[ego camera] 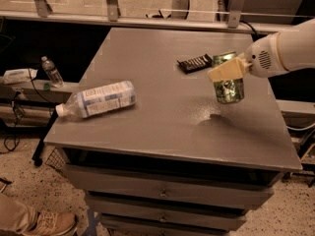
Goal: Place green can upright
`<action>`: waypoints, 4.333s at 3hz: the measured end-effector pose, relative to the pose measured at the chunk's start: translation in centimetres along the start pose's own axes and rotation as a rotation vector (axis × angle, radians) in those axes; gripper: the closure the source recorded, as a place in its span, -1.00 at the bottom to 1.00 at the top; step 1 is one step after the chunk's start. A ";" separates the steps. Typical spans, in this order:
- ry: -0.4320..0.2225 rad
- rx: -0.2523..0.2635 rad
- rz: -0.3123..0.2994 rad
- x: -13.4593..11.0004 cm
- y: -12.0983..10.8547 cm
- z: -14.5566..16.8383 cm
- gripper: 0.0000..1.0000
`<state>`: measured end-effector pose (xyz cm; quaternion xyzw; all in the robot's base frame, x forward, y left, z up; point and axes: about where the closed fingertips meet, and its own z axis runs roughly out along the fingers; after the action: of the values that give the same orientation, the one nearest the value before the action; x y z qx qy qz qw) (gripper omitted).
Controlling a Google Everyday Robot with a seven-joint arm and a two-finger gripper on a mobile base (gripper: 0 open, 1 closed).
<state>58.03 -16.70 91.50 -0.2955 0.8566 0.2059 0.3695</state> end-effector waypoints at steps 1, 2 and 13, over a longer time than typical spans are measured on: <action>-0.156 -0.066 -0.045 -0.5 -1.0 0.5 1.00; -0.302 -0.114 -0.086 -0.6 -1.5 1.1 1.00; -0.627 -0.130 -0.308 0.3 -2.4 2.8 -0.45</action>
Offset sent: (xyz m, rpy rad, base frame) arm 0.0216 -0.0077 -0.0067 0.2538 -0.5183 0.2499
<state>60.95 -16.98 89.14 -0.3664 0.6319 0.2828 0.6216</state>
